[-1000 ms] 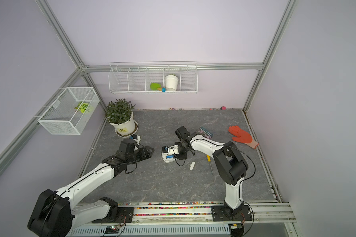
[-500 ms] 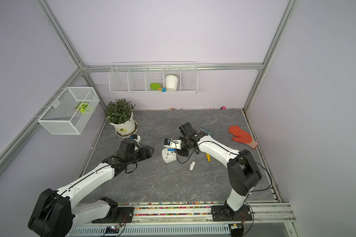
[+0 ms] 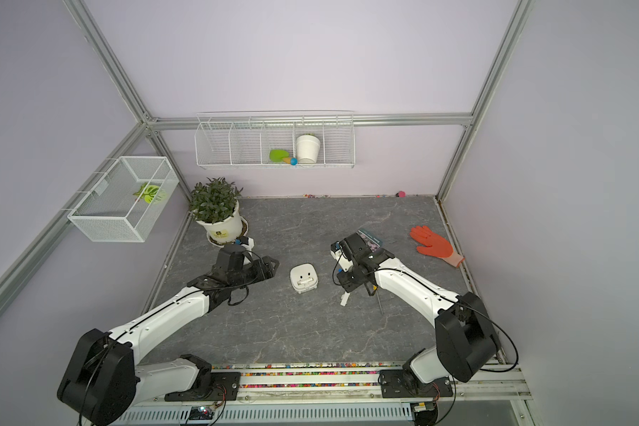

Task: Remove the battery from the alarm
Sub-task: Remove the cover from the alarm, then adjust the alarm at the center of the board.

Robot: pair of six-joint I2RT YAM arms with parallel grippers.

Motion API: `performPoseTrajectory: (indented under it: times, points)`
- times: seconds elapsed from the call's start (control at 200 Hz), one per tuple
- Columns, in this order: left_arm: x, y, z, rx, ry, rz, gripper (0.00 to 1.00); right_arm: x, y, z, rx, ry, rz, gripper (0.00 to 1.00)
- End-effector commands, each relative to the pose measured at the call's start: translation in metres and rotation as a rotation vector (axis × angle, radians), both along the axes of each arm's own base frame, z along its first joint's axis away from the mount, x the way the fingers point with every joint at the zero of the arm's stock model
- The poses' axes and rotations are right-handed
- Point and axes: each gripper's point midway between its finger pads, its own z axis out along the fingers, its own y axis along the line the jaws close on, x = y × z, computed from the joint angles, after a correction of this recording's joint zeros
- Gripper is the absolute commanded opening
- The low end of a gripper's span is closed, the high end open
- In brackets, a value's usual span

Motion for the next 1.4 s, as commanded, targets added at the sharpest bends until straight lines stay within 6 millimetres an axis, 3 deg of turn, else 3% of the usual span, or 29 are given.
performPoseTrajectory:
  times: [0.0,0.255,0.435,0.48,0.665,0.845,0.94,1.025,1.27,1.395]
  points:
    - [0.013,-0.007,0.011,-0.008,-0.042,-0.023,0.84,-0.008,-0.032,-0.026,-0.093,0.057,-0.274,0.0]
    - [0.018,-0.014,0.006,-0.01,-0.028,-0.048,0.84,-0.013,-0.042,-0.069,-0.186,0.147,-0.378,0.0]
    - [0.019,-0.014,0.004,-0.001,-0.023,-0.055,0.85,-0.016,-0.045,-0.08,-0.204,0.164,-0.381,0.0]
    - [0.02,-0.016,0.004,-0.004,-0.023,-0.06,0.85,-0.017,-0.044,-0.081,-0.203,0.166,-0.375,0.06]
    - [0.025,-0.027,0.006,-0.015,-0.018,-0.111,0.85,-0.014,-0.038,-0.066,-0.157,0.143,-0.352,0.24]
    - [0.034,-0.044,0.007,-0.025,-0.005,-0.191,0.84,-0.009,-0.033,-0.022,-0.072,0.055,-0.319,0.45]
    - [0.04,-0.054,0.004,-0.038,0.012,-0.242,0.83,-0.012,-0.014,-0.001,0.065,0.04,-0.273,0.55]
    - [0.045,-0.066,0.001,-0.057,0.027,-0.298,0.82,-0.019,0.015,0.012,0.232,0.048,-0.205,0.76]
    - [0.053,-0.097,-0.018,-0.122,0.113,-0.428,0.73,-0.035,0.097,0.009,0.636,0.192,-0.155,0.73]
    - [0.056,-0.103,-0.029,-0.131,0.149,-0.449,0.7,-0.034,0.125,-0.001,0.722,0.247,-0.158,0.71]
